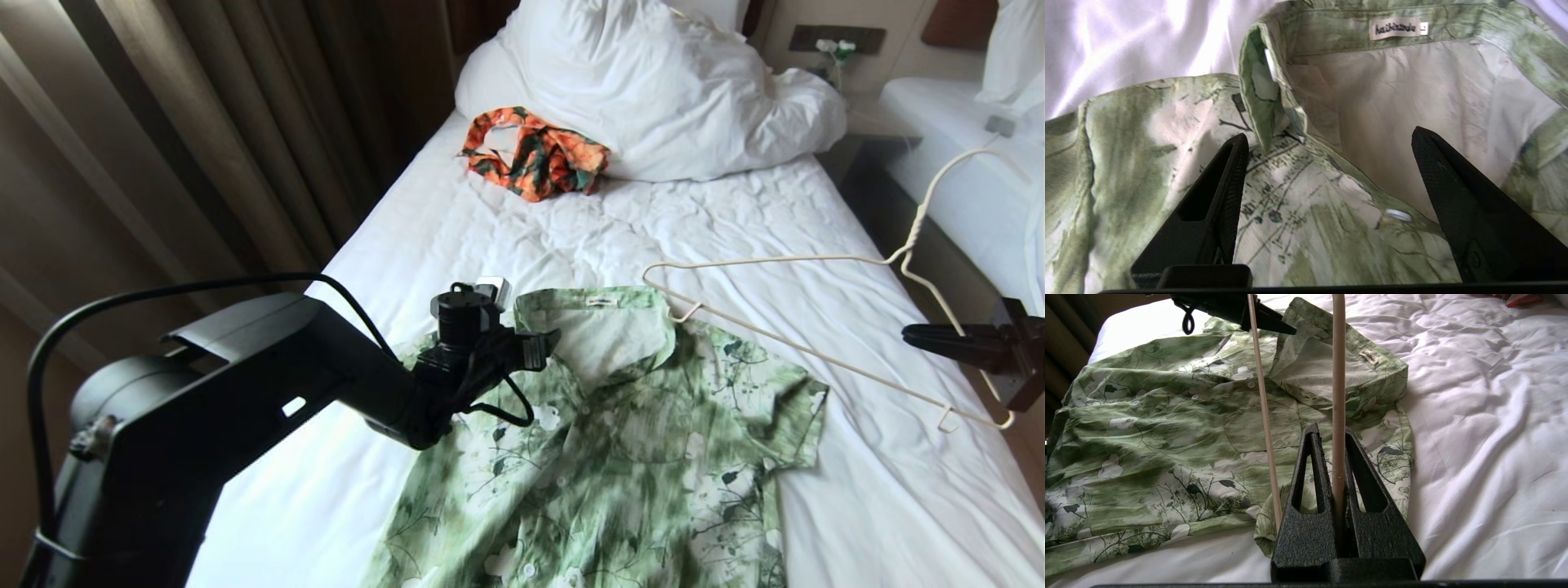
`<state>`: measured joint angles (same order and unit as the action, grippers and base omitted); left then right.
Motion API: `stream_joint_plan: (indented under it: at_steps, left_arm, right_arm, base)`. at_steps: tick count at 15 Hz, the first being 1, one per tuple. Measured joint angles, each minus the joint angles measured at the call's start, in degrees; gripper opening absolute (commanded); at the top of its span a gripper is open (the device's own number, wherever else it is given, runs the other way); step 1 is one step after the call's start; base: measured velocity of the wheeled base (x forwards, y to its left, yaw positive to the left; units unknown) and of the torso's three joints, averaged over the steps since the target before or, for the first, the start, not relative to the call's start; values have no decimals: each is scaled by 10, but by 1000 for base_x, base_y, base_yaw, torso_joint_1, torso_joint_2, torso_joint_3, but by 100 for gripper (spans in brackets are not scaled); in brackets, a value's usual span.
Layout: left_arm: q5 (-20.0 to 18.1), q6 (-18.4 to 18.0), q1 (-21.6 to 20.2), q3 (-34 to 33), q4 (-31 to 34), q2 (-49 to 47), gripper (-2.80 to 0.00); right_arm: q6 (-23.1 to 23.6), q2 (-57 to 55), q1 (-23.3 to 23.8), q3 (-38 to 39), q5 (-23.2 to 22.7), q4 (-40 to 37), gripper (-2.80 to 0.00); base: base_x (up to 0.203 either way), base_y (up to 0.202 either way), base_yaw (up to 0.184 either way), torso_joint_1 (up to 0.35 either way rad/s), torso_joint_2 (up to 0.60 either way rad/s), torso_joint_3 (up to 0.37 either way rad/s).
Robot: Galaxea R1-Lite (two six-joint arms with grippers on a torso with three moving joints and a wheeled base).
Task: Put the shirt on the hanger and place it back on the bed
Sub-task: Lift the shirt and hanger
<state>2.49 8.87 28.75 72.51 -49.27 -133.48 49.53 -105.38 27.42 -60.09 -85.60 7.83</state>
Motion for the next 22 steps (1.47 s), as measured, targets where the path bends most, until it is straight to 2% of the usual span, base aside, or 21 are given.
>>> stream_joint_plan:
  at_steps: [2,3,10,14,19,22]
  left_arm:
    - [12,-14,-5,25,0,-21,0]
    - [13,-18,-5,32,-1,-30,-280]
    - [27,-29,-14,45,-11,-41,-280]
    - [27,-28,-15,37,-9,-29,-280]
    - [26,-23,-14,-28,-7,44,-280]
    - [32,-27,2,-66,8,111,-280]
  right_arm:
    - [0,1,0,2,0,0,-280]
    - [0,1,-1,2,0,0,-280]
    - [1,1,-1,8,1,1,-280]
    - [1,1,-13,9,27,4,-280]
    - [4,1,-20,18,52,9,-280]
    - [4,-4,-45,24,75,25,-280]
  base:
    - [0,0,0,0,0,0]
    - [0,0,0,0,0,0]
    - [0,0,0,0,0,0]
    - [0,0,0,0,0,0]
    - [0,0,0,0,0,0]
    - [0,0,0,0,0,0]
